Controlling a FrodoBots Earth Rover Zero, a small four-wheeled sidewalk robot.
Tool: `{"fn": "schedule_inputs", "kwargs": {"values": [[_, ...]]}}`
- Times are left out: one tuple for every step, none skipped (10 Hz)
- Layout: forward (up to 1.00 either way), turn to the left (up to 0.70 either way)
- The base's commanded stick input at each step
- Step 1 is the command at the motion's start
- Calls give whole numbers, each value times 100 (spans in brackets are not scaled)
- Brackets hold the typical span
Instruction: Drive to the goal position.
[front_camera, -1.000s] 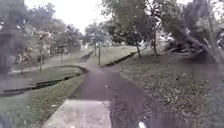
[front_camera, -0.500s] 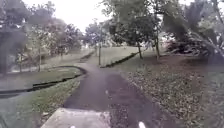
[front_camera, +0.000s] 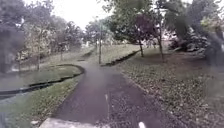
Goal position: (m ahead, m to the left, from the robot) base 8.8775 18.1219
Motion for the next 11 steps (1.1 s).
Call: {"fn": "schedule_inputs", "kwargs": {"values": [[70, 1], [70, 1], [70, 1], [70, 1], [70, 1], [70, 1], [70, 1], [70, 1], [70, 1], [70, 1], [70, 1]]}}
